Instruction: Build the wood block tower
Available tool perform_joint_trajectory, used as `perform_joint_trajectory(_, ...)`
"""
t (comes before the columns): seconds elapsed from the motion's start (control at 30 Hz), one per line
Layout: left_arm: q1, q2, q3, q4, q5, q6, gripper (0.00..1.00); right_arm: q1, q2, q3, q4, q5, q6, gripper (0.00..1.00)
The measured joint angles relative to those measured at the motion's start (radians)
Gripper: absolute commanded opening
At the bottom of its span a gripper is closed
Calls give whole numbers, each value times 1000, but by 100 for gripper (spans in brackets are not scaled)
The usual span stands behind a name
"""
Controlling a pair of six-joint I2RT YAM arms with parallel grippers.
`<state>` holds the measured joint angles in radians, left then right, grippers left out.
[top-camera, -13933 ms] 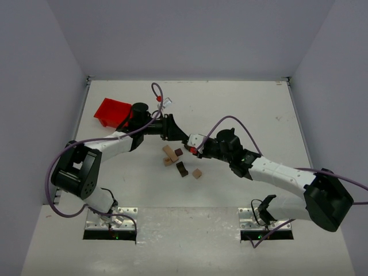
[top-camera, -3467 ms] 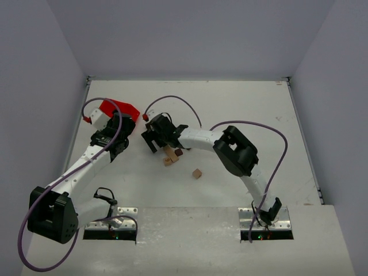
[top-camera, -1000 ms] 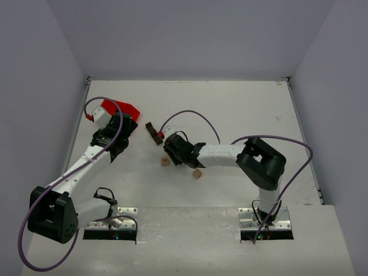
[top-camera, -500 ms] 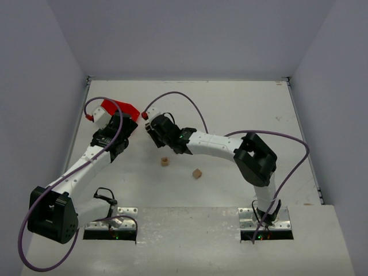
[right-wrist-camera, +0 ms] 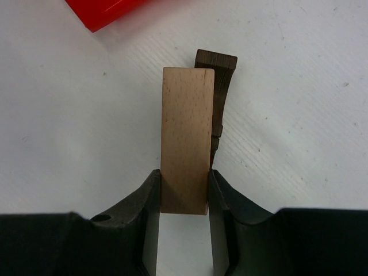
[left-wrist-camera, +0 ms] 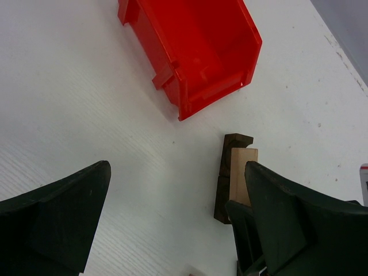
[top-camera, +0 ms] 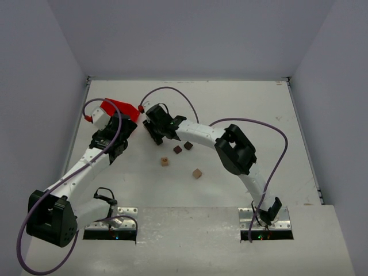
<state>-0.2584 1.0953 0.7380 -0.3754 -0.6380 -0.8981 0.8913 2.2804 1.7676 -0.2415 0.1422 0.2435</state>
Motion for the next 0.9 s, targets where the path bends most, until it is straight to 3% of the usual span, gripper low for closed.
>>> perform_joint_trajectory(0.9,0,-3,-6,13,3,0,100,0,54,44,-29,56,34,26)
